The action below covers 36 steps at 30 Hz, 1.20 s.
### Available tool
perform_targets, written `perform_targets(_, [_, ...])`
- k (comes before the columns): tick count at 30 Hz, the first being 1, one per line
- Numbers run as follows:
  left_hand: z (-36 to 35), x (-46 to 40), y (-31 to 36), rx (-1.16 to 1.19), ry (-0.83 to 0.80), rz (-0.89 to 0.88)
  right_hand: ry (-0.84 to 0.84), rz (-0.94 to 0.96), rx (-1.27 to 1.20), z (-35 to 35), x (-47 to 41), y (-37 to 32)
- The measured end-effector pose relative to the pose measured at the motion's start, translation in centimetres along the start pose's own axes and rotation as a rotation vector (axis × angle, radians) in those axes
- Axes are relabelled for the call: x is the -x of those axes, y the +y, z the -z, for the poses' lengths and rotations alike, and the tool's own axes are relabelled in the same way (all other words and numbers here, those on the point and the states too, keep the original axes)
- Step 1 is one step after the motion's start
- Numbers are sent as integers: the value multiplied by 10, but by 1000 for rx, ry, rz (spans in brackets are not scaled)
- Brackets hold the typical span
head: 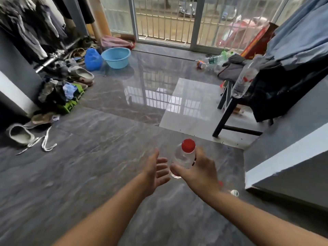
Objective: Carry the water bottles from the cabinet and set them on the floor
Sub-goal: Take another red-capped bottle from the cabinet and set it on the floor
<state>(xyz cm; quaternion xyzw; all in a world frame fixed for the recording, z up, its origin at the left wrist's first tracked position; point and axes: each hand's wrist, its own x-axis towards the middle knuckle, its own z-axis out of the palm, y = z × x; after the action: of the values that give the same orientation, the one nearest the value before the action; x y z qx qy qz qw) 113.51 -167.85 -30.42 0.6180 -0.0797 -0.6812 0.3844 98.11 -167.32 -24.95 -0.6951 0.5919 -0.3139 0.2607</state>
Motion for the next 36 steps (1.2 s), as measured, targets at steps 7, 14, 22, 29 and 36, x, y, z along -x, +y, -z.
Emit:
perform_targets(7, [7, -125, -80, -126, 0, -9, 20, -78, -76, -98, 13, 133])
perform_targets(14, [-9, -235, -150, -151, -63, 30, 47, -184, -65, -166, 16, 255])
perform_targets(22, [-26, -303, -200, -141, -155, 94, 83, -383, -5, -204, 24, 330])
perform_targets(29, [-28, -322, -216, -27, -166, 138, 61, -468, -30, -223, 19, 352])
perform_targets(36, [-27, -334, -225, 8, -191, 139, 81, -466, -25, -228, 20, 361])
